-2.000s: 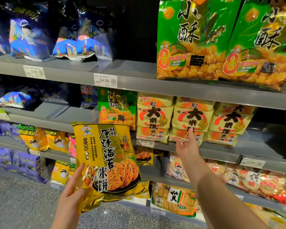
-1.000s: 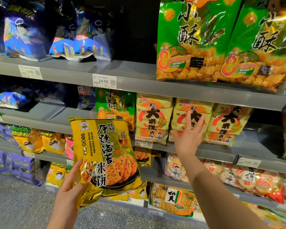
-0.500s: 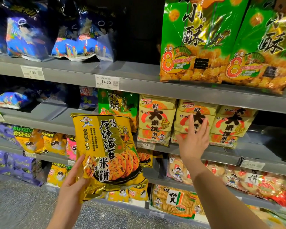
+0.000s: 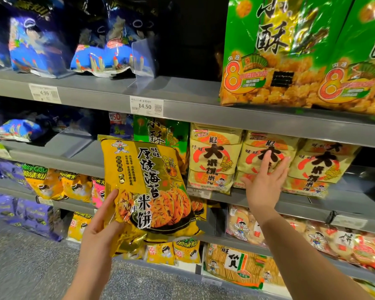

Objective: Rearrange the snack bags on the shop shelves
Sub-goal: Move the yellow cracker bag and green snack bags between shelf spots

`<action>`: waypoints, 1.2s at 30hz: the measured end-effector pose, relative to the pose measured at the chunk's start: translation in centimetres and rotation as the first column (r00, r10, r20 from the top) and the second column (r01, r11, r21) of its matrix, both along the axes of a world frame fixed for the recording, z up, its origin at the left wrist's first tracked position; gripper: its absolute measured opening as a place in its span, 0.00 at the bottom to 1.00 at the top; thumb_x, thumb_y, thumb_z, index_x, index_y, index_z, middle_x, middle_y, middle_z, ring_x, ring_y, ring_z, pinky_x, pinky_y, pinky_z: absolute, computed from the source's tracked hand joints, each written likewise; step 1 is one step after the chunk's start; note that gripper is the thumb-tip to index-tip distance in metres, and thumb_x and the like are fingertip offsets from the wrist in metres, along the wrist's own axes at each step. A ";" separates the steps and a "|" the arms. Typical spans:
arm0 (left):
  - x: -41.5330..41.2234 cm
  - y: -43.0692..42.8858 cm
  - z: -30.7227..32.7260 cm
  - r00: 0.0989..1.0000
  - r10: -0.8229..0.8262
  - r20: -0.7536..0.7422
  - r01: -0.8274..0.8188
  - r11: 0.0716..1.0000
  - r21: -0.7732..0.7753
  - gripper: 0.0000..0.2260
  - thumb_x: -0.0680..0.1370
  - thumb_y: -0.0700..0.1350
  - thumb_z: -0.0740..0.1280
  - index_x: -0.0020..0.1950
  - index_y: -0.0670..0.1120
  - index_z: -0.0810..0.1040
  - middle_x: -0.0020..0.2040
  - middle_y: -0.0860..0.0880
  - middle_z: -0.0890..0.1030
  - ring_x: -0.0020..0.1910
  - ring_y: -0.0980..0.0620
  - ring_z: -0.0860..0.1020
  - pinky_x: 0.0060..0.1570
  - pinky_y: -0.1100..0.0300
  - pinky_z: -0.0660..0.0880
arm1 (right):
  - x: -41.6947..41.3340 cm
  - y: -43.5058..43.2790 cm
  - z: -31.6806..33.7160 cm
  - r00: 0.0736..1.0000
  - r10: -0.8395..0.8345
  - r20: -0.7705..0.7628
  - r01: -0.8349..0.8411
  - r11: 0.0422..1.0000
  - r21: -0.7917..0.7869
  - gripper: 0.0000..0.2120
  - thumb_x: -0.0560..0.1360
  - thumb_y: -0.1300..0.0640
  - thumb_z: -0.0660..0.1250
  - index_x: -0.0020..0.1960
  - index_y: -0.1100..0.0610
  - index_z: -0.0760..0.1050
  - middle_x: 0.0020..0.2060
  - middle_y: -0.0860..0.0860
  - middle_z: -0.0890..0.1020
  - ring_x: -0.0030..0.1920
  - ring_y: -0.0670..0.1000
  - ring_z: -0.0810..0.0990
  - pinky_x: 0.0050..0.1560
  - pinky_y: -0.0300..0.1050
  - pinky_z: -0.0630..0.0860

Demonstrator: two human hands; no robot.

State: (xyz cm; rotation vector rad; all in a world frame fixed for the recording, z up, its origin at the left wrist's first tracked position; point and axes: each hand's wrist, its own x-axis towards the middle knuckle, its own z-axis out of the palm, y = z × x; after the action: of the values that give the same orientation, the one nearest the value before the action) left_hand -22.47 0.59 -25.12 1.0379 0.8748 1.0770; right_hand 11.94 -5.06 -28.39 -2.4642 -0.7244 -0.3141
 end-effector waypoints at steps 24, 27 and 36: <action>-1.8 0.6 -0.2 0.997 0.074 -0.003 -0.074 0.997 0.037 0.30 0.71 0.28 0.60 0.56 0.62 0.78 0.55 0.60 0.82 0.39 0.52 0.73 0.36 0.58 0.72 | -7.0 4.9 1.5 0.829 0.453 0.328 -0.331 0.870 -0.365 0.52 0.66 0.42 0.74 0.75 0.42 0.38 0.75 0.57 0.42 0.75 0.64 0.42 0.69 0.65 0.43; -1.7 1.6 -0.5 0.997 0.081 -0.021 -0.080 0.997 0.016 0.31 0.72 0.26 0.58 0.57 0.61 0.77 0.48 0.67 0.82 0.38 0.60 0.77 0.33 0.66 0.74 | -6.6 5.9 0.8 0.852 0.419 0.315 -0.296 0.880 -0.371 0.54 0.67 0.40 0.72 0.72 0.41 0.32 0.73 0.56 0.37 0.73 0.62 0.35 0.67 0.67 0.40; -2.6 2.3 -1.1 0.997 0.077 -0.018 -0.076 0.997 0.031 0.32 0.72 0.26 0.58 0.57 0.62 0.79 0.46 0.58 0.84 0.37 0.48 0.71 0.34 0.59 0.72 | -6.3 7.6 0.0 0.873 0.396 0.286 -0.275 0.882 -0.382 0.50 0.73 0.45 0.68 0.69 0.39 0.27 0.71 0.55 0.31 0.70 0.61 0.29 0.67 0.69 0.39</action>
State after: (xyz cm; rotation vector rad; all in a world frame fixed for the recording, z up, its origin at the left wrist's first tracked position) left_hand -25.02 2.85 -26.26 1.0483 0.9219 1.1495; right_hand 5.62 2.49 -28.42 -2.5441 -1.4563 -0.5506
